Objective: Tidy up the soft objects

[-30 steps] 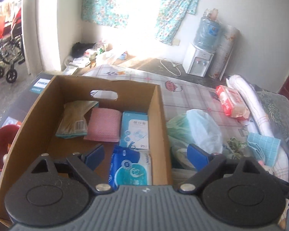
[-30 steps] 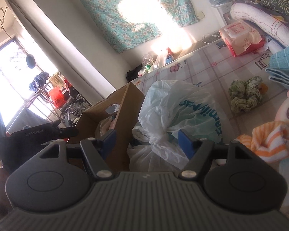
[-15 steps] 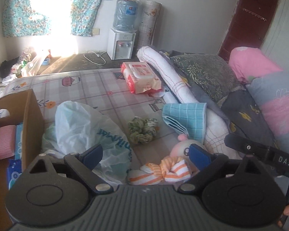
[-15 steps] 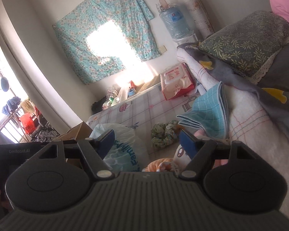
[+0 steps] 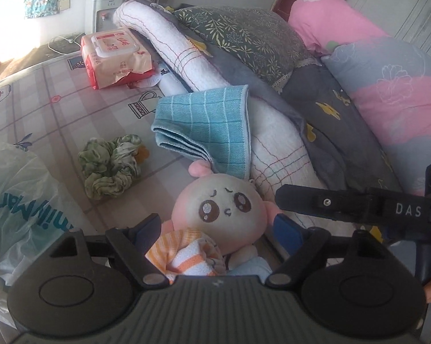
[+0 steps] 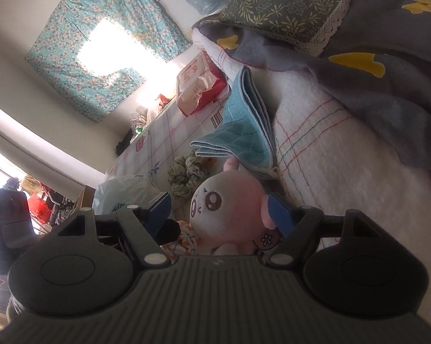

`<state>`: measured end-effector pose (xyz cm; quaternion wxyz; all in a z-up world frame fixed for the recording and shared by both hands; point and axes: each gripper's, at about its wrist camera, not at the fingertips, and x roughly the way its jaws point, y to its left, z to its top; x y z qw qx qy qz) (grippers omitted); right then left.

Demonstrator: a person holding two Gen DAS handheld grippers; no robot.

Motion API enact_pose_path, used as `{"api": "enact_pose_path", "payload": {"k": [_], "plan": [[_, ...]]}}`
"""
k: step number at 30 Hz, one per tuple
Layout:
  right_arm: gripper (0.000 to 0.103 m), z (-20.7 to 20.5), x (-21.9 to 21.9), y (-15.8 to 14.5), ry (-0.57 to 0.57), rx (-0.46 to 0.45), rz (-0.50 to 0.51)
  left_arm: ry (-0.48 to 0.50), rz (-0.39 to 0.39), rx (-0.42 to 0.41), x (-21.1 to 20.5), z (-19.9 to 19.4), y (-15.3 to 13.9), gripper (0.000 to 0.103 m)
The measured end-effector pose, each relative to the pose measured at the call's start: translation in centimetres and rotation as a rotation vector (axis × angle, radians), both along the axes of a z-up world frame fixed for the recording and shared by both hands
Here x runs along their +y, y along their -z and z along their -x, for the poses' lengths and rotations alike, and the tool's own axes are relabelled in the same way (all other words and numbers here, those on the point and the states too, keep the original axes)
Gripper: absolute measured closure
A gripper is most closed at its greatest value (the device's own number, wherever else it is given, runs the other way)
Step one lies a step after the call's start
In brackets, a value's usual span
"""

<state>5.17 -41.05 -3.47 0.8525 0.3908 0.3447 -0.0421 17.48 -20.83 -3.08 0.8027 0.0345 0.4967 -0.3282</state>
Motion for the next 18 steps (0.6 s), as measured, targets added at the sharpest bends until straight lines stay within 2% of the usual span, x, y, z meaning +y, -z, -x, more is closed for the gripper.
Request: {"api": "enact_pose_path", "payload": {"k": [10, 12, 15, 16, 18], "plan": [[0.027, -4.2, -1.0, 3.1, -0.034, 0.145, -0.059, 0.024, -0.061, 0.15, -2.0, -3.1, 4.1, 0.014], [0.027, -4.8, -1.0, 4.1, -0.042, 0.169, -0.081, 0.023, -0.051, 0.177, -2.1, -3.5, 4.5, 0.013], [0.028, -5.3, -1.4, 5.0, -0.027, 0.166, -0.116, 0.01, -0.037, 0.162, -2.1, -3.5, 4.3, 0.015], [0.03, -5.4, -1.4, 4.9, -0.026, 0.156, -0.118, 0.01, -0.033, 0.151, -2.1, -3.5, 4.2, 0.019], [0.034, -5.5, -1.2, 4.8, -0.025, 0.133, -0.113, 0.01, -0.033, 0.126, -2.3, -3.2, 3.7, 0.02]]}}
